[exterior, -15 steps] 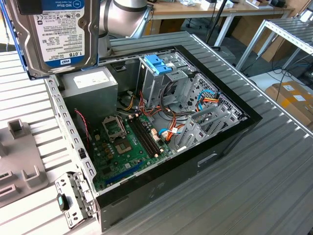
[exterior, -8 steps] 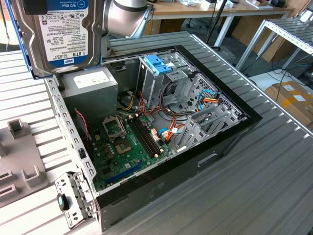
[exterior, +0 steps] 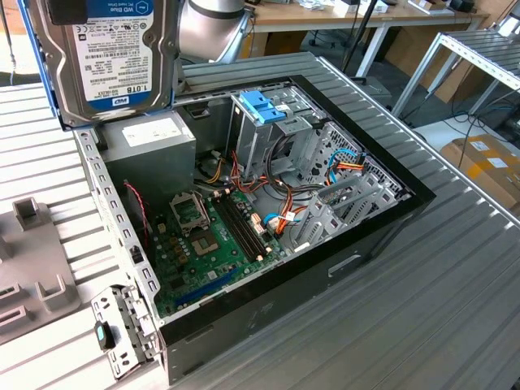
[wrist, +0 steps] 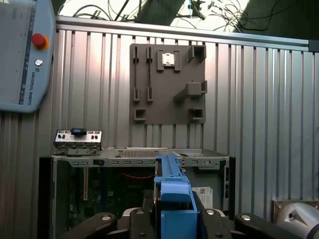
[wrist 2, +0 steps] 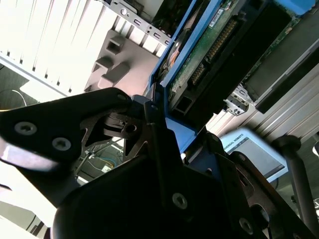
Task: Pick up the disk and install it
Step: 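Pick up the disk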
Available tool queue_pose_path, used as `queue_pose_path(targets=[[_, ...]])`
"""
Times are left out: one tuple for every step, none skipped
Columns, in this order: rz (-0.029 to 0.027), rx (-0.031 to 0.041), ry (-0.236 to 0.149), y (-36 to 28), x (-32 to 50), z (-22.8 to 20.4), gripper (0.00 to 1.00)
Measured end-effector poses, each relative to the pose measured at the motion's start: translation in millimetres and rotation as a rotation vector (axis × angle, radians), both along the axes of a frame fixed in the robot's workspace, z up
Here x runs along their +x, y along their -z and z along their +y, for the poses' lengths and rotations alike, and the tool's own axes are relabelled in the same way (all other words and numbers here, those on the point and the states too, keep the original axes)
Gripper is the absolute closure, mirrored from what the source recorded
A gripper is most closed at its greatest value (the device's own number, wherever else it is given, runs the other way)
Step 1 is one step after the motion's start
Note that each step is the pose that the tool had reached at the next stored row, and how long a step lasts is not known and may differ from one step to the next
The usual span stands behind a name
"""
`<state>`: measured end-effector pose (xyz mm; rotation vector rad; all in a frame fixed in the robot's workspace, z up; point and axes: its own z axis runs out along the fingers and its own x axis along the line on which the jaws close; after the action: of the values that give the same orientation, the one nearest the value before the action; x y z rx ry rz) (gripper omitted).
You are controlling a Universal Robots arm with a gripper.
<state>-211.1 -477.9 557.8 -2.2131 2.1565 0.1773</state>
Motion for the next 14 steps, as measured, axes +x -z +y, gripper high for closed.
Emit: queue_pose_path(targets=[[0.0000, 0.0000, 0.000, 0.0, 0.7, 0.0, 0.63], [0.0000, 0.0000, 0.000, 0.0, 1.3, 0.0, 0.63], [0.0000, 0.0000, 0.000, 0.1, 2.1, 0.0, 0.63], [0.0000, 0.0000, 0.000, 0.1, 2.8, 0.0, 0.63], [0.0000, 0.0000, 0.000, 0.2, 3.6, 0.0, 0.63], [0.0000, 0.0000, 0.000, 0.2, 4.2, 0.0, 0.63], [0.0000, 0.0000, 0.000, 0.3, 5.0, 0.0, 0.63], [0.0000, 0.0000, 0.000, 0.3, 5.7, 0.0, 0.63], [0.0000, 0.0000, 0.000, 0.4, 6.7, 0.0, 0.63], [0.0000, 0.0000, 0.000, 0.4, 7.3, 0.0, 0.63], [0.0000, 0.0000, 0.000, 0.5, 7.9, 0.0, 0.63], [0.0000, -0.0001, 0.000, 0.5, 8.6, 0.0, 0.63], [0.0000, 0.0000, 0.000, 0.6, 9.2, 0.0, 0.63], [0.0000, -0.0001, 0.000, 0.6, 9.9, 0.0, 0.63]])
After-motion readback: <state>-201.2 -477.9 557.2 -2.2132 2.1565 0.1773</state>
